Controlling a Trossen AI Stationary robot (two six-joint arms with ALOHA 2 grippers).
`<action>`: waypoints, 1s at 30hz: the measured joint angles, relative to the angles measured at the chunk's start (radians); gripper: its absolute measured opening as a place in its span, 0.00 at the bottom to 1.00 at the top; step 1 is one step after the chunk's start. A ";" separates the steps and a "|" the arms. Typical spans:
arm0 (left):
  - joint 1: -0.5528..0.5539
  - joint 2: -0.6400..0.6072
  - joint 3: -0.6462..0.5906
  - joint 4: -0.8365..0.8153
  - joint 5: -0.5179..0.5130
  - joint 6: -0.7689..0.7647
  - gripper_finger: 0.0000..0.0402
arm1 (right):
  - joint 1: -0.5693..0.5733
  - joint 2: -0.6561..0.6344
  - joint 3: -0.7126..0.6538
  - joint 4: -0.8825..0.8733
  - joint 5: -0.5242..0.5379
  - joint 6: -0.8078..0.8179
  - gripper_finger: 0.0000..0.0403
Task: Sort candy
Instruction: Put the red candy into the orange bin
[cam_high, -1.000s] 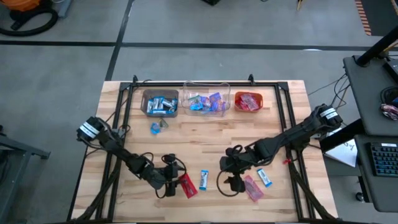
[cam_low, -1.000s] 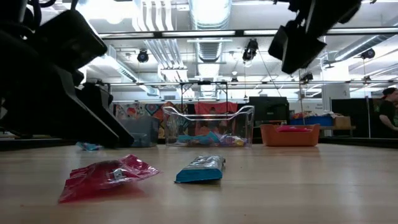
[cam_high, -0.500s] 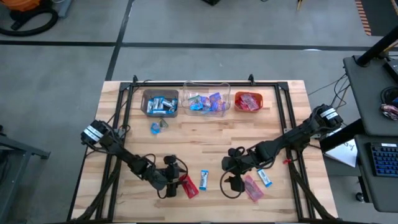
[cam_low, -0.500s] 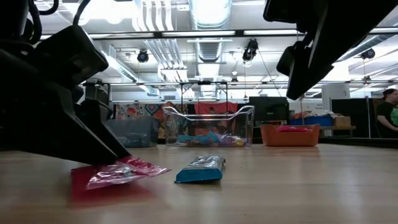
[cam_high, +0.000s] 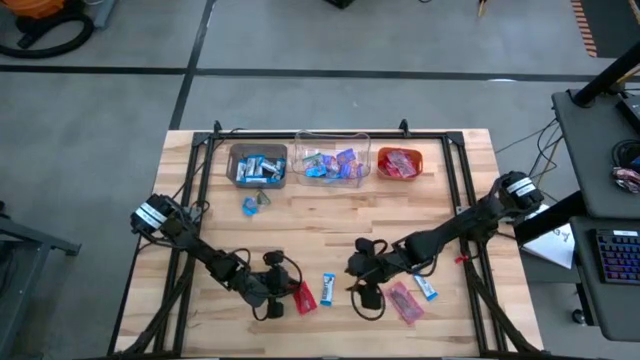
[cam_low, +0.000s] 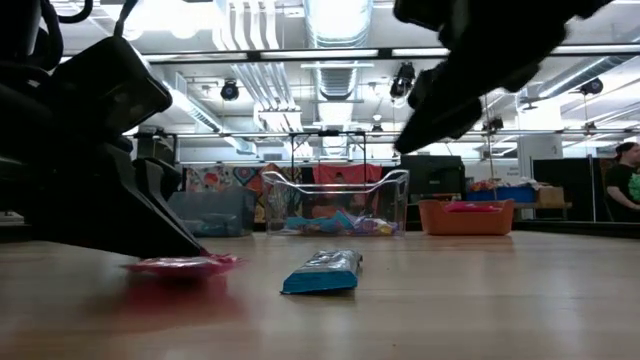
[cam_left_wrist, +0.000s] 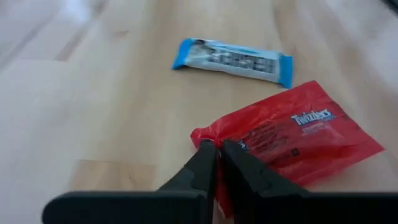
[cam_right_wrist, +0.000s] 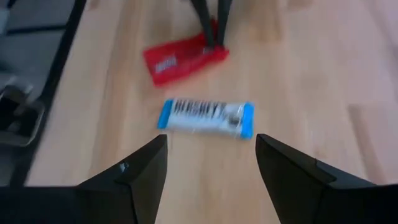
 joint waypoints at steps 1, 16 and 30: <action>0.000 -0.001 -0.001 -0.002 -0.018 0.000 0.03 | 0.000 0.014 0.000 0.029 0.028 -0.005 0.58; 0.006 0.001 -0.007 -0.087 -0.350 -0.272 0.00 | -0.054 0.282 0.106 0.387 0.260 0.011 0.57; 0.013 0.006 -0.005 -0.112 -0.376 -0.419 0.00 | -0.094 0.525 0.323 0.271 0.278 0.080 0.57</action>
